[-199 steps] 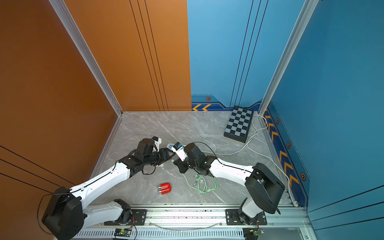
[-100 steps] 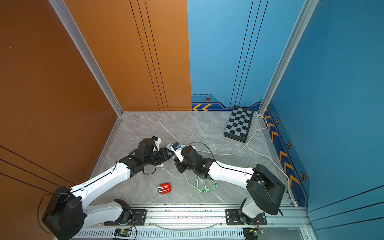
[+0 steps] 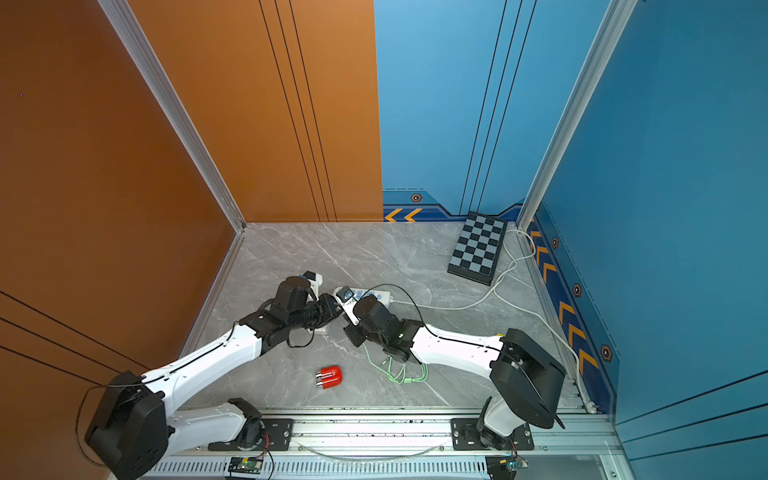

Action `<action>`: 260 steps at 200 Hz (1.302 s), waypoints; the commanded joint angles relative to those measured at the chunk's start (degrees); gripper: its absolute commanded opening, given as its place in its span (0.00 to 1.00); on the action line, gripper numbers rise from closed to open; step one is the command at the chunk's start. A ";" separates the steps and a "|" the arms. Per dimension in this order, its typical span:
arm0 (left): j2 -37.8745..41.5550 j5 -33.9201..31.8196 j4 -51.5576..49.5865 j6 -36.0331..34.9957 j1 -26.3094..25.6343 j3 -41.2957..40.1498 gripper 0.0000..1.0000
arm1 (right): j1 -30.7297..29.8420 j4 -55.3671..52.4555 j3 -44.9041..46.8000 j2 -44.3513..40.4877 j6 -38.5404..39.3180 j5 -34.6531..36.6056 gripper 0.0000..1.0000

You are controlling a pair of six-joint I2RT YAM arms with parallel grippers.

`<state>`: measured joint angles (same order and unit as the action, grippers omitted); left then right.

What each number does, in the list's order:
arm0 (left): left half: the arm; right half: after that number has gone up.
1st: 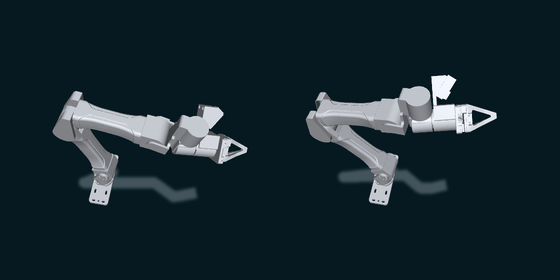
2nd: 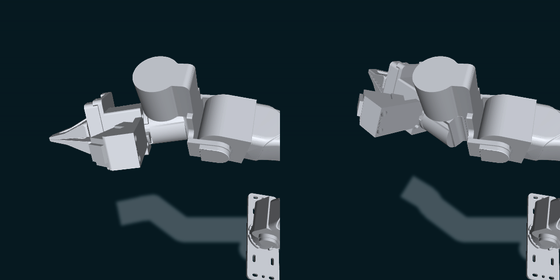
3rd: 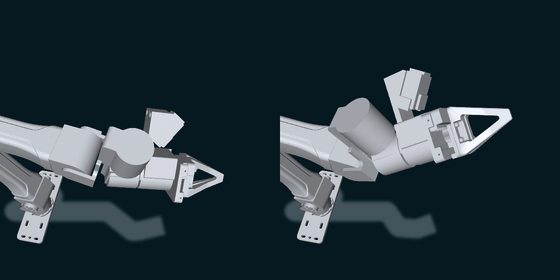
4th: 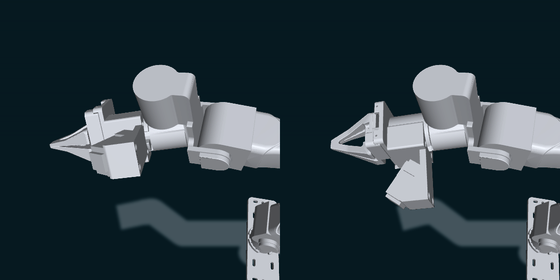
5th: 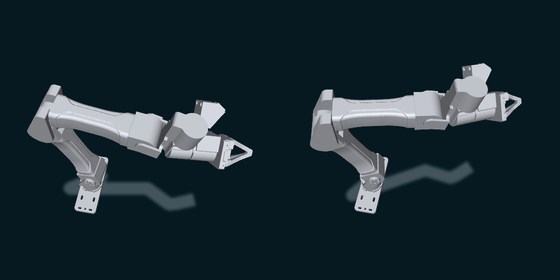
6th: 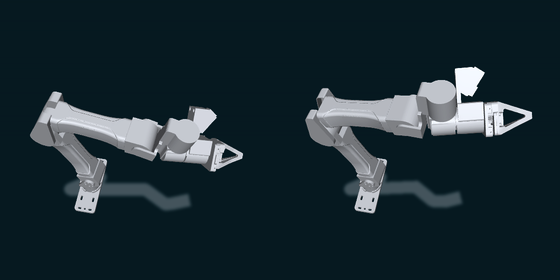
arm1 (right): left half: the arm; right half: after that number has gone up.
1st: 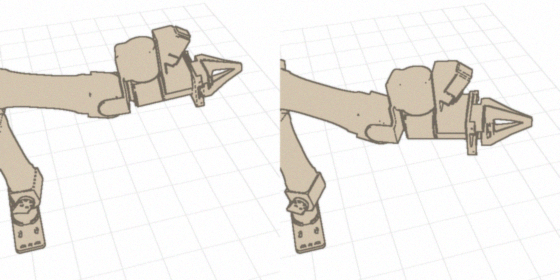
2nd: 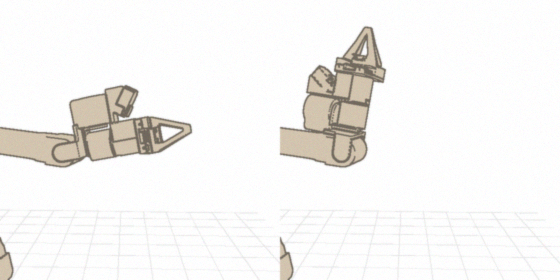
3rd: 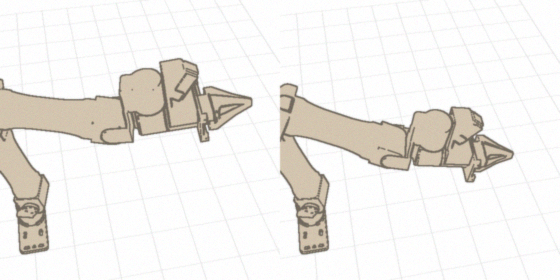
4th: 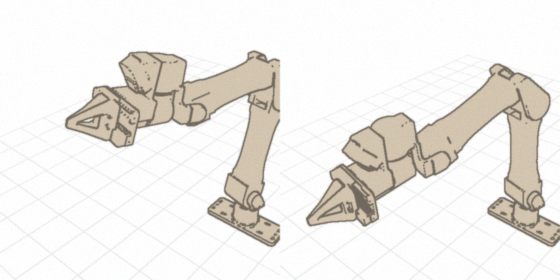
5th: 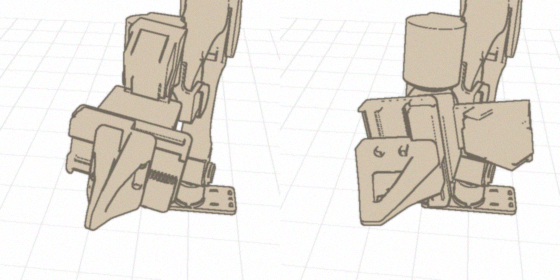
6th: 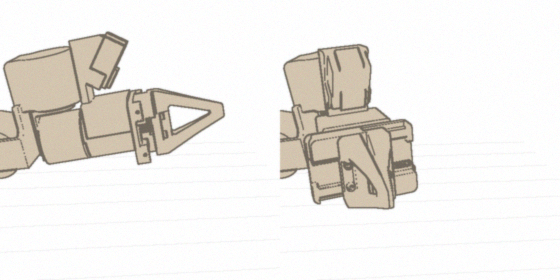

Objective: Charge the electric shaver
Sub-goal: Pick up the charging cable from the center of the board.

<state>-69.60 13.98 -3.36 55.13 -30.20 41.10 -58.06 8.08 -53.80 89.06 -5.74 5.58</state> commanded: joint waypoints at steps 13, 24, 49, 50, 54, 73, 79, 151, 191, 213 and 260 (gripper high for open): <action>-0.49 -0.44 -0.36 -0.38 -0.65 0.18 0.20 | -0.97 -0.06 -2.80 1.89 1.42 5.22 0.00; -0.60 -0.47 -0.34 -0.29 -0.65 0.14 0.17 | -1.42 -0.10 -3.17 2.45 1.82 6.69 0.00; -0.76 -0.50 -0.25 -0.38 -0.58 0.14 0.12 | -1.96 -0.33 -4.13 3.42 2.03 8.30 0.00; -0.74 -0.52 -0.25 -0.38 -0.62 0.09 0.12 | -1.96 -0.33 -4.13 3.46 1.99 8.34 0.00; -0.78 -0.50 -0.25 -0.31 -0.57 0.05 0.11 | -2.04 -0.37 -4.23 3.50 2.03 8.44 0.00; -0.67 -0.51 -0.25 -0.38 -0.57 -0.05 0.07 | -2.16 -0.38 -4.33 3.65 1.89 9.14 0.00; -0.71 -0.62 -0.25 -0.38 -0.54 -0.11 0.06 | -2.19 -0.58 -4.47 3.64 1.74 9.37 0.00; -0.16 -0.36 -0.07 -1.14 0.91 -1.64 0.00 | 1.89 -0.87 2.15 -4.97 -2.62 1.64 0.29; 0.45 -0.05 1.01 -2.17 1.50 -1.96 0.00 | 9.56 1.54 7.79 -9.38 -8.86 -15.01 0.38; 1.01 0.66 1.80 -3.32 1.63 -1.60 0.00 | 13.02 5.93 9.18 -7.96 -12.31 -28.48 0.44; 2.28 5.55 3.53 -8.72 1.68 -0.81 0.00 | 17.24 16.75 7.19 -0.13 -17.96 -49.96 0.47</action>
<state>-68.53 15.38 -1.41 51.18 -28.88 40.12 -41.98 16.93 -45.41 85.78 -18.79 -28.71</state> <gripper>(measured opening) 0.092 0.488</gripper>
